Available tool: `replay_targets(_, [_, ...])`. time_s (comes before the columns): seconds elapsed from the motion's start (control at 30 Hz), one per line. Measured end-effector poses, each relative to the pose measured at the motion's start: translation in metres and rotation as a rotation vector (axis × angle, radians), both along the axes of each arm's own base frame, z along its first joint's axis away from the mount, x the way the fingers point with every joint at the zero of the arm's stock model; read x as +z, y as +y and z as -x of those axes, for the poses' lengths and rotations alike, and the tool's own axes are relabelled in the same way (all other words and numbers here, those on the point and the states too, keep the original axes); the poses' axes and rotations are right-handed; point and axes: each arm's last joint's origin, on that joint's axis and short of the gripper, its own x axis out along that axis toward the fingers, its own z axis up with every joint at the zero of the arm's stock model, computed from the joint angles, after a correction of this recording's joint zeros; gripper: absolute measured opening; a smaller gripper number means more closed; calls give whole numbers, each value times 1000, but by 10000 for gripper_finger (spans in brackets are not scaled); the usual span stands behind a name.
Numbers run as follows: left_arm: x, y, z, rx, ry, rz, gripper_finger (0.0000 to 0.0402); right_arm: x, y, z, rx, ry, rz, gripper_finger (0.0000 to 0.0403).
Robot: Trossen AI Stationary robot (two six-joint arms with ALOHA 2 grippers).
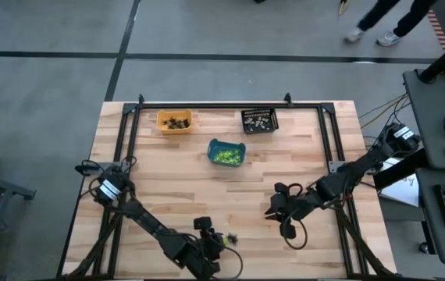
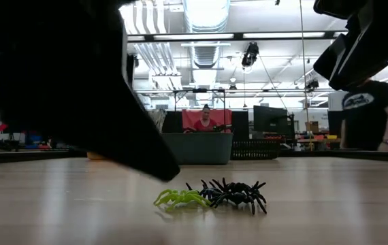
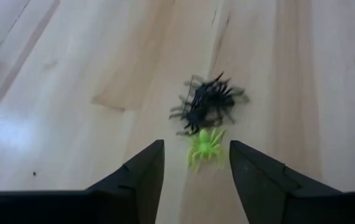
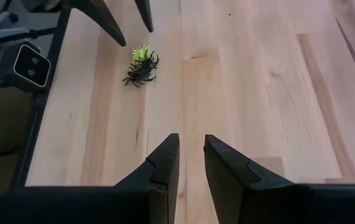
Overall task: Sort Halloween decoration
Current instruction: Put the green spider toy into the blue bin
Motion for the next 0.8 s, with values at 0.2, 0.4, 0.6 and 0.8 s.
replay_targets(0.2, [-4,1,1,7,3,1,174,0,1,-1,-4,-12,-3,66])
replay_targets(0.4, [-4,0,1,6,-4,6,169,1,0,-2,-17,-24,6,66])
replay_targets(0.6, [-6,0,0,7,-20,19,164,1,0,-2,-17,-25,7,66])
replay_targets(0.8, [-15,-2,-2,4,-16,19,164,1,0,-2,-17,-26,9,66])
